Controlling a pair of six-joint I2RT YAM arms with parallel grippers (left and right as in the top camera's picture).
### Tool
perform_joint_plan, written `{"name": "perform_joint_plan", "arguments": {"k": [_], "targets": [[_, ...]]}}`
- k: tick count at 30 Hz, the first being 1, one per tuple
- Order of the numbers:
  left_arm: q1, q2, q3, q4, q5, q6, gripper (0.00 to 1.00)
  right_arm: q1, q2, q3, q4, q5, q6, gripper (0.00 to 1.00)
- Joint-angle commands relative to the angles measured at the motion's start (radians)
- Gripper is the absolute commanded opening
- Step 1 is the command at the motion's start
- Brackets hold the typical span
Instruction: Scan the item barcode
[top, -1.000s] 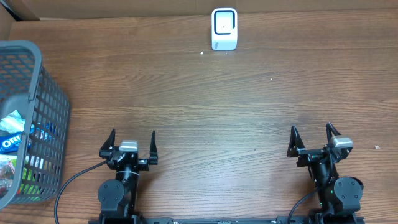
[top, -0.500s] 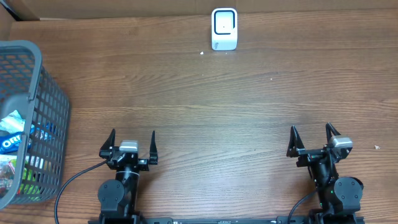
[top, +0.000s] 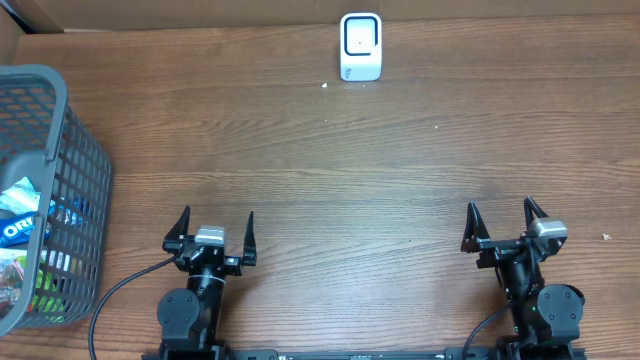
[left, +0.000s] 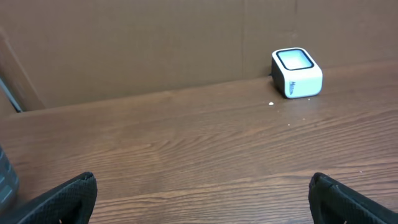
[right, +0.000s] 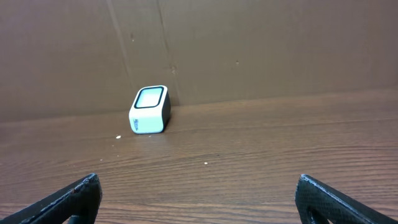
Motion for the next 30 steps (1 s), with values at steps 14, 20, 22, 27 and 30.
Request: {"name": "perform_joint_plan", "arguments": {"k": [14,20,22,27,30], "targets": [[0.010,0.042,0.300,-0.198,0.082,0.005,1.00,0.003,-0.012,0.213,-0.127,-0.018,-0.003,1.00],[0.010,0.227,0.449,-0.215,0.106,0.012,1.00,0.003,-0.001,0.327,-0.205,-0.019,-0.003,1.00],[0.010,0.292,0.503,-0.235,0.139,0.028,1.00,0.003,0.013,0.352,-0.217,-0.024,-0.003,1.00],[0.010,0.478,0.670,-0.321,0.171,0.028,1.00,0.003,0.100,0.441,-0.244,-0.061,-0.003,1.00],[0.010,0.587,0.797,-0.405,0.199,0.028,1.00,0.003,0.176,0.504,-0.272,-0.093,-0.003,1.00]]}}
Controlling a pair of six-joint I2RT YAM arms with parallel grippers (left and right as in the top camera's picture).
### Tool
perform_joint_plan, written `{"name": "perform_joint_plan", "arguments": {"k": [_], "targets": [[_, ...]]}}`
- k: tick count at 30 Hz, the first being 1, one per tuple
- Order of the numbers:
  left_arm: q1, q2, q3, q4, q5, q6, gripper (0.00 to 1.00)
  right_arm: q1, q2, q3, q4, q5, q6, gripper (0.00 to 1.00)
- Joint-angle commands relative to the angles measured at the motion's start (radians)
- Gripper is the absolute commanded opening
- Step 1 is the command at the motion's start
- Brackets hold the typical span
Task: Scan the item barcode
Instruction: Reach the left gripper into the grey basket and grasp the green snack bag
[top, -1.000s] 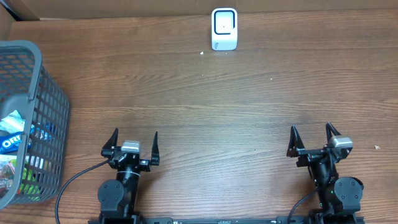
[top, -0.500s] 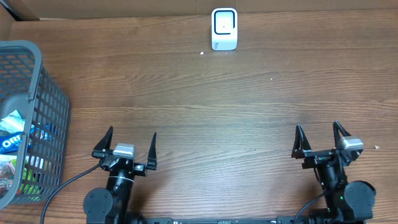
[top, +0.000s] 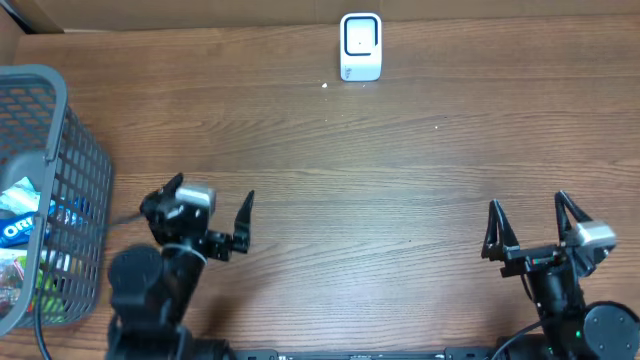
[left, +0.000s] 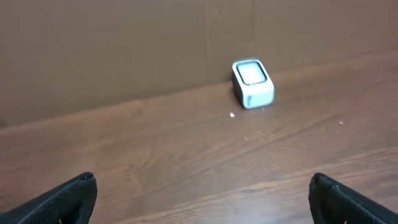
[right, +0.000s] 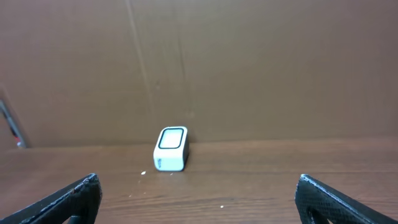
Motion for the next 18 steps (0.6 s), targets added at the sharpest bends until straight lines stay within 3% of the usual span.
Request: {"name": "perform_joint_plan", "arguments": {"k": [1,5,8,10,14,18], "targets": [[0.010,0.126,0.176,-0.074,0.064,0.020,1.00,0.003,0.103,0.103,-0.021,-0.062,-0.003,1.00],[0.010,0.298,0.442,-0.266,0.097,0.020,1.00,0.003,0.294,0.274,-0.106,-0.122,-0.003,1.00],[0.010,0.448,0.692,-0.458,0.130,0.044,1.00,0.003,0.490,0.492,-0.266,-0.143,-0.003,1.00],[0.010,0.627,0.971,-0.674,0.154,0.069,1.00,0.003,0.682,0.734,-0.465,-0.144,-0.004,1.00],[0.010,0.808,1.229,-0.872,0.162,0.069,0.99,0.003,0.877,0.993,-0.657,-0.144,-0.004,1.00],[0.010,0.918,1.341,-0.961,0.161,0.069,1.00,0.003,1.040,1.206,-0.789,-0.145,-0.003,1.00]]}}
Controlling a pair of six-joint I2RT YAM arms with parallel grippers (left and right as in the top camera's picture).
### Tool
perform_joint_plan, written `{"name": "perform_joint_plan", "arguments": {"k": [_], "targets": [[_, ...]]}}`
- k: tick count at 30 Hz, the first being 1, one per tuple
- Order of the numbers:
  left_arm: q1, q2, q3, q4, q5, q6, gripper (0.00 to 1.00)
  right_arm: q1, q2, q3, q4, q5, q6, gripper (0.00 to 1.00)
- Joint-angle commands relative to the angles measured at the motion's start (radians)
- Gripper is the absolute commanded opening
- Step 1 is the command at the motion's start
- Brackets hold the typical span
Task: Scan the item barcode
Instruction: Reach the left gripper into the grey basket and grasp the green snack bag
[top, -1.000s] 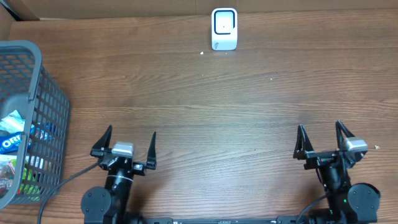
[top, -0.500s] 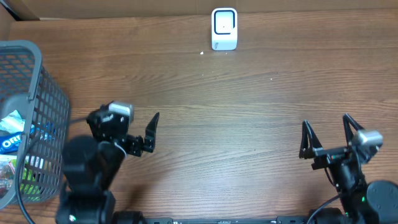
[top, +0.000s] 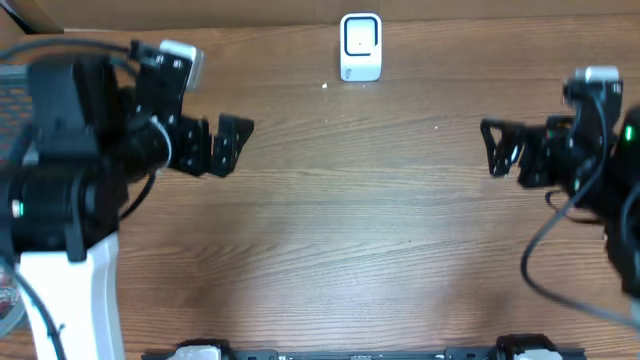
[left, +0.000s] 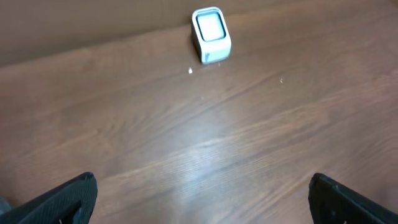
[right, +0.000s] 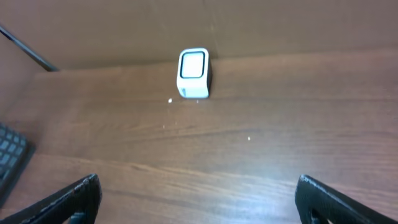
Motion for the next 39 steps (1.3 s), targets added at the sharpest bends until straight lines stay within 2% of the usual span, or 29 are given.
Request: {"name": "perform_joint_plan", "arguments": {"k": [1,7,14,17,20,22,25,28,30,34,39], "targets": [[0.005,0.070,0.064,-0.032,0.021,0.022,1.00,0.003,0.101,0.146,-0.047,-0.027,0.000,1.00],[0.005,0.126,0.064,-0.090,0.021,-0.032,1.00,0.003,0.177,0.157,-0.040,-0.086,0.000,1.00],[0.007,0.146,0.064,-0.076,0.015,-0.037,1.00,0.003,0.195,0.157,-0.040,-0.109,0.000,1.00],[0.007,0.146,0.064,-0.076,-0.073,-0.133,1.00,0.003,0.195,0.157,-0.047,-0.109,-0.001,1.00],[0.007,0.143,0.071,-0.090,-0.275,-0.320,1.00,0.003,0.195,0.157,-0.065,-0.109,0.000,1.00],[0.014,0.143,0.094,-0.114,-0.356,-0.400,0.99,0.003,0.195,0.157,-0.077,-0.109,-0.001,1.00],[0.044,0.143,0.182,-0.174,-0.416,-0.484,0.99,0.003,0.195,0.157,-0.097,-0.110,0.000,1.00],[0.122,0.143,0.328,-0.266,-0.452,-0.572,1.00,0.003,0.195,0.157,-0.114,-0.110,0.000,1.00],[0.192,0.142,0.391,-0.304,-0.452,-0.587,1.00,0.003,0.195,0.157,-0.117,-0.110,0.000,1.00],[0.376,0.116,0.391,-0.304,-0.436,-0.597,1.00,0.003,0.196,0.157,-0.117,-0.110,0.000,1.00],[0.637,0.112,0.355,-0.304,-0.345,-0.589,1.00,0.003,0.196,0.157,-0.118,-0.110,0.000,1.00]]}}
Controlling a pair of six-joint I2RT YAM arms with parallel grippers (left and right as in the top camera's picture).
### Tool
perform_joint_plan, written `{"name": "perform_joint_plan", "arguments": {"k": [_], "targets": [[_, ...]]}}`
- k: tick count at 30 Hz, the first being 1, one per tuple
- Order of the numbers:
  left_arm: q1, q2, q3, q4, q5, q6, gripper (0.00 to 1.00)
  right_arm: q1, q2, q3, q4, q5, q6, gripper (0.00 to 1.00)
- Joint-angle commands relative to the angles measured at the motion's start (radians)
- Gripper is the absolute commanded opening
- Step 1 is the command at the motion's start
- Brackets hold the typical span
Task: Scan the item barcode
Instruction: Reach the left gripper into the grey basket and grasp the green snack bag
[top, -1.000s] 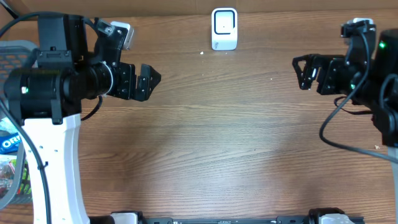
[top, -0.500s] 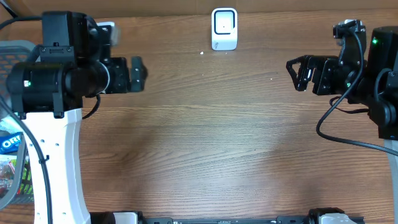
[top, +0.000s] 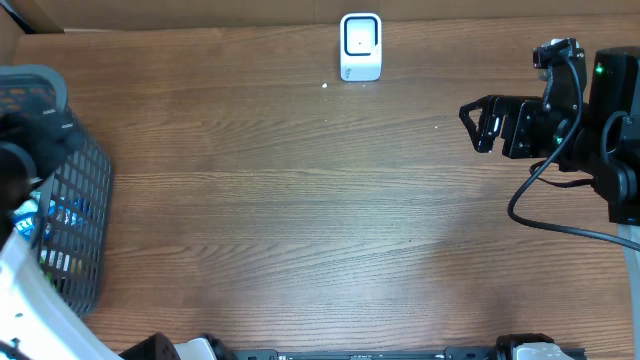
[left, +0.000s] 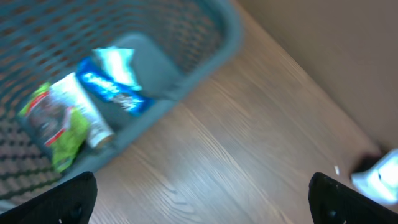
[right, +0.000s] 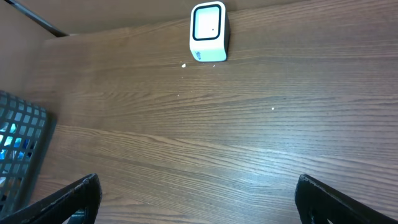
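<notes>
A white barcode scanner (top: 360, 45) stands at the table's far edge; it shows in the right wrist view (right: 208, 32) and blurred at the left wrist view's right edge (left: 379, 171). The items lie in a grey mesh basket (top: 75, 200) at the left: a blue packet (left: 112, 84) and a green packet (left: 59, 121). My left gripper (left: 202, 205) is open and empty, just beside the basket. My right gripper (top: 472, 125) is open and empty, raised over the right of the table, facing left.
A brown cardboard wall (right: 124, 12) backs the table. The basket's rim (right: 18, 134) shows at the left of the right wrist view. Bare wood tabletop (top: 320, 220) lies between the basket and the right arm.
My left arm has swung from over the table's left-middle to the far left above the basket, its camera now looking into the basket. My right gripper shifted slightly toward the scanner side.
Both grippers stood open and low at the near edge, facing the scanner. Then both were a little apart and higher. Then both were raised high over the table. Now the left one is at the basket and the right one stays raised; both remain empty.
</notes>
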Motion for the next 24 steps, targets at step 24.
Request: {"name": "perform_joint_plan", "arguments": {"k": [24], "targets": [[0.610,0.040,-0.248,0.038,0.092,-0.068,1.00,0.003,-0.004,0.027,-0.027,-0.054,-0.001,1.00]]}}
